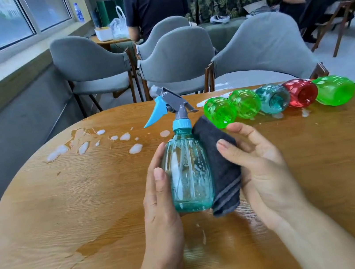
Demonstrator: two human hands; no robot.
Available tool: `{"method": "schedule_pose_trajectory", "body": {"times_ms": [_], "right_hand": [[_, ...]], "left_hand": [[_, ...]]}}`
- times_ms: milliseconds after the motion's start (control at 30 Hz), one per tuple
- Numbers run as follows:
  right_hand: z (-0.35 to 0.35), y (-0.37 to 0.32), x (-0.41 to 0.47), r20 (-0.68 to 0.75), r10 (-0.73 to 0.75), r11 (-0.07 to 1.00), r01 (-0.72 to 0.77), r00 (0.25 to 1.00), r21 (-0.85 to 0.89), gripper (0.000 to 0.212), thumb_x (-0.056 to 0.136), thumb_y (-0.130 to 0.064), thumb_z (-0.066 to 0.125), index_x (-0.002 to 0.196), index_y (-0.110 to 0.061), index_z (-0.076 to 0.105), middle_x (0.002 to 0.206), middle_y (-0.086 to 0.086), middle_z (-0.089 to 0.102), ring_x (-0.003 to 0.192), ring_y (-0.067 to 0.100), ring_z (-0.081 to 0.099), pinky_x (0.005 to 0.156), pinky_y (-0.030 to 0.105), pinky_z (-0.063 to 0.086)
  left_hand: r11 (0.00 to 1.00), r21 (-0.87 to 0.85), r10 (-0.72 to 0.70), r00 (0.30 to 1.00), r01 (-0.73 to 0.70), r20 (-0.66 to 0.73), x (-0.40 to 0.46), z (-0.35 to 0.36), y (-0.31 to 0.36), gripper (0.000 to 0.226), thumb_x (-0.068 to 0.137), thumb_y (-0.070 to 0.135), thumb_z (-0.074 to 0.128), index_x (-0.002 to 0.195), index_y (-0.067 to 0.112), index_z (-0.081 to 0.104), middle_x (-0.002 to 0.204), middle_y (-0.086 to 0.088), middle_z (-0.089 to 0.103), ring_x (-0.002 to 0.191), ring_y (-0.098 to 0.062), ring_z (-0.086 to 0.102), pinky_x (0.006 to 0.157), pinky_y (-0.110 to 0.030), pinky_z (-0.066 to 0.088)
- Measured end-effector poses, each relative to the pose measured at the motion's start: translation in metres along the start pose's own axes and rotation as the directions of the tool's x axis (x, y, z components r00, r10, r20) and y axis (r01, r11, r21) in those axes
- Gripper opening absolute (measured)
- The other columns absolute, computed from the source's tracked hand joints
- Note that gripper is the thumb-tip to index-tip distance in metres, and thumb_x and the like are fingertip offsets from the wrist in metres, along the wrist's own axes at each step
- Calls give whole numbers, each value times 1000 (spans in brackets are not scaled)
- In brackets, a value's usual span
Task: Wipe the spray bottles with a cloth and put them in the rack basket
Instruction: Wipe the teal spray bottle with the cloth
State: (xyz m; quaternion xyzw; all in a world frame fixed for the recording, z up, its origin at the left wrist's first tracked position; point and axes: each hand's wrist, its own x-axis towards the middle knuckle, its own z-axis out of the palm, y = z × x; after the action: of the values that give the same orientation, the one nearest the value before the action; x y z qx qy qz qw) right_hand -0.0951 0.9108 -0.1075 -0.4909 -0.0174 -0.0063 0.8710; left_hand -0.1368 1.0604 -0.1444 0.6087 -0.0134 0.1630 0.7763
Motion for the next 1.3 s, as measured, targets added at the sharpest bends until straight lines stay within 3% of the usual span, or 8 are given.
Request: {"method": "schedule_pose_trajectory", "body": {"times_ms": [133,267,433,633,900,1033,1133,1300], "right_hand": [[11,13,-9,53,167,979,-172,984,110,48,87,-11,71,135,-13,67,128,15,73,120,34,70,108,53,52],[14,22,-13,87,260,948,-272,962,168,37,97,-21,63,133,-15,71,131,15,72,123,36,69,113,61,46],[15,20,-15,122,314,927,-332,941,173,36,103,-26,56,134,-18,71,133,11,72,124,31,69,111,54,48],[5,18,-6,-10,281,958,-280,960,60,33,102,-25,61,134,-21,69,124,10,76,112,32,74,94,48,59],[12,19,-10,-64,71,995,-66,995,75,29,103,-32,56,118,-16,75,121,15,76,118,37,70,107,58,52],[18,19,-10,-57,-223,973,218,973,-78,26,100,-34,57,101,-19,79,109,9,77,102,20,70,96,46,56],[13,10,-5,67,-423,865,424,904,-269,25,104,-28,54,107,-19,77,104,-2,78,99,10,70,87,30,56],[10,16,-8,345,-464,687,577,816,-441,29,106,-21,51,128,-24,71,137,-5,70,135,17,61,115,48,48]], "left_hand": [[999,-35,-14,1000,14,3,-1,1,0,49,98,70,49,141,52,61,147,8,65,137,-22,63,114,-65,46],[999,-40,0,1000,0,-4,-1,-1,0,53,92,67,53,143,52,59,151,7,62,139,-23,61,115,-64,45],[998,-56,4,1000,-4,-1,1,-4,2,44,98,53,51,141,50,62,148,7,65,137,-21,63,116,-61,45],[998,-61,11,1000,-11,-13,1,-3,6,42,97,53,50,136,53,65,144,14,67,134,-16,64,114,-59,47],[1000,-15,-6,997,7,83,-3,0,5,50,94,61,58,143,51,59,154,8,60,141,-22,59,117,-64,44],[1000,-8,-17,989,18,145,-3,-2,1,54,90,63,60,143,55,58,154,10,60,143,-21,57,119,-61,42],[1000,12,-10,982,8,188,-4,1,-1,53,90,62,59,143,56,57,152,10,61,142,-20,58,119,-59,43],[998,57,33,991,-41,128,-2,1,2,52,96,61,53,147,52,56,154,12,59,145,-17,54,121,-59,41]]}}
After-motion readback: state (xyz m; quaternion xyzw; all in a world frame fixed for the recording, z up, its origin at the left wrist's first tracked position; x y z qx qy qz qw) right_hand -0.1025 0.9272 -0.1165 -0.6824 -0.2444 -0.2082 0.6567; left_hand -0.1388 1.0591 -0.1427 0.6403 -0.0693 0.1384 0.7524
